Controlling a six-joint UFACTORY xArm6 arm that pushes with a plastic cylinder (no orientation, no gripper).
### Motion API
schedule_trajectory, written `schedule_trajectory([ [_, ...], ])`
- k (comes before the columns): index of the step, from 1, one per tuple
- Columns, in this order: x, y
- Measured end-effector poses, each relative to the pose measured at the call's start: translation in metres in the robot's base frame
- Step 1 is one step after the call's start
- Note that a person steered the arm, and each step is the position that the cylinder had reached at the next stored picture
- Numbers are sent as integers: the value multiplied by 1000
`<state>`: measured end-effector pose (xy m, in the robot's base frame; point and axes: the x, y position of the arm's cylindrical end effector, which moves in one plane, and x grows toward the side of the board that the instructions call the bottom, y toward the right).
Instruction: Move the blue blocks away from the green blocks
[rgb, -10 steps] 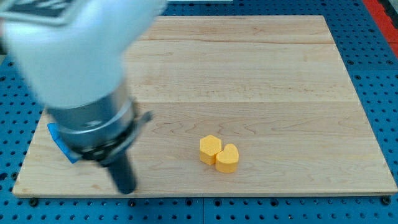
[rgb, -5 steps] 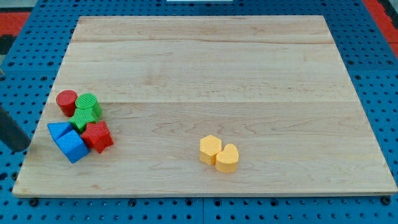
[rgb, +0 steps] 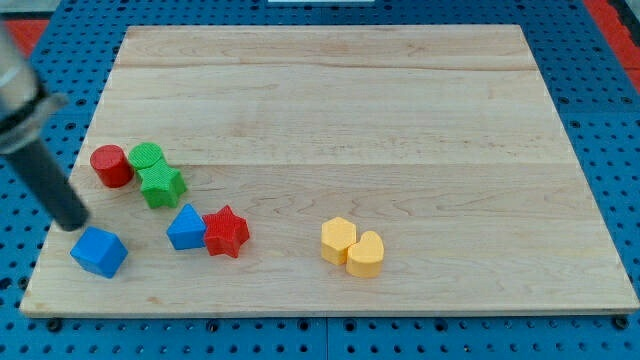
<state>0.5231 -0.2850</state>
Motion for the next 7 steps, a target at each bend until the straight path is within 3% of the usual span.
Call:
schedule_trajectory([
  [1, 32, -18],
  [3, 43, 121],
  [7, 71, 86],
])
